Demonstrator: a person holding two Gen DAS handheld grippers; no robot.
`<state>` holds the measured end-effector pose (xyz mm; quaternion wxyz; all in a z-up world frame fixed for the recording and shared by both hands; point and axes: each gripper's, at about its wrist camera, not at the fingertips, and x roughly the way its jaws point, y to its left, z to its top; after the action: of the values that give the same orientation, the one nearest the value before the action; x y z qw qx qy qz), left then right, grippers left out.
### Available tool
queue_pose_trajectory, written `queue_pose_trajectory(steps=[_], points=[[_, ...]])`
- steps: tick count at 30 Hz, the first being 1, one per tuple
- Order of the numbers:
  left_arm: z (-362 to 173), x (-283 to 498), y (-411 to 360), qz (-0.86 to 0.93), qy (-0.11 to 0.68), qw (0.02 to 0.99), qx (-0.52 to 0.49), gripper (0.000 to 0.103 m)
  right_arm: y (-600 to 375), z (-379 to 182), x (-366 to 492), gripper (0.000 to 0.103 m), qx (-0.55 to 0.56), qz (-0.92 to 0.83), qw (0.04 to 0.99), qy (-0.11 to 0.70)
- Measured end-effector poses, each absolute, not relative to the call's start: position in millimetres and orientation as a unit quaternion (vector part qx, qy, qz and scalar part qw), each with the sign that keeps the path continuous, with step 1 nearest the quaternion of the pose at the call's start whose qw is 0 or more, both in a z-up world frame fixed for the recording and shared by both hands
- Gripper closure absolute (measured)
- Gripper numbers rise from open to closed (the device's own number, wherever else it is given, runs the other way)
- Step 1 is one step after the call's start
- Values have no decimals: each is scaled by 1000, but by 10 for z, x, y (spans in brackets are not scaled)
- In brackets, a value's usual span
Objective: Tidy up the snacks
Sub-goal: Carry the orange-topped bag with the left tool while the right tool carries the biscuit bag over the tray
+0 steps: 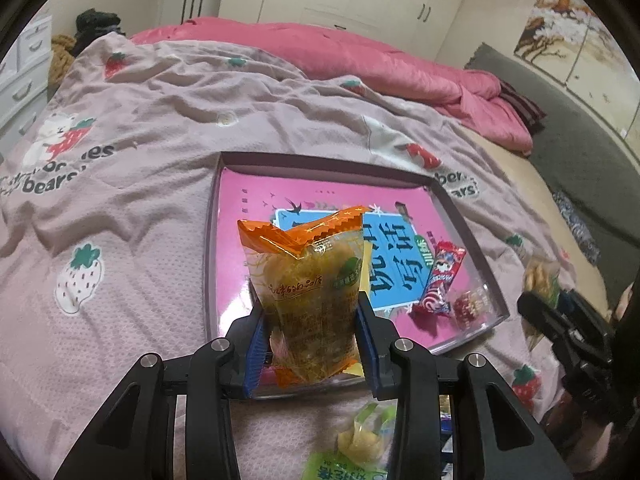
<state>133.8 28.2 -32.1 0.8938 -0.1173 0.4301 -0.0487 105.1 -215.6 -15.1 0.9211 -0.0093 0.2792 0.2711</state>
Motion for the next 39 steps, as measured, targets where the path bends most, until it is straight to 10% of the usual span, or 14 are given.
queue_pose_trajectory(steps=[39], points=[[-593, 1513, 23, -68, 468, 876, -96, 62, -1863, -308, 1335, 59, -31, 278, 916, 288]])
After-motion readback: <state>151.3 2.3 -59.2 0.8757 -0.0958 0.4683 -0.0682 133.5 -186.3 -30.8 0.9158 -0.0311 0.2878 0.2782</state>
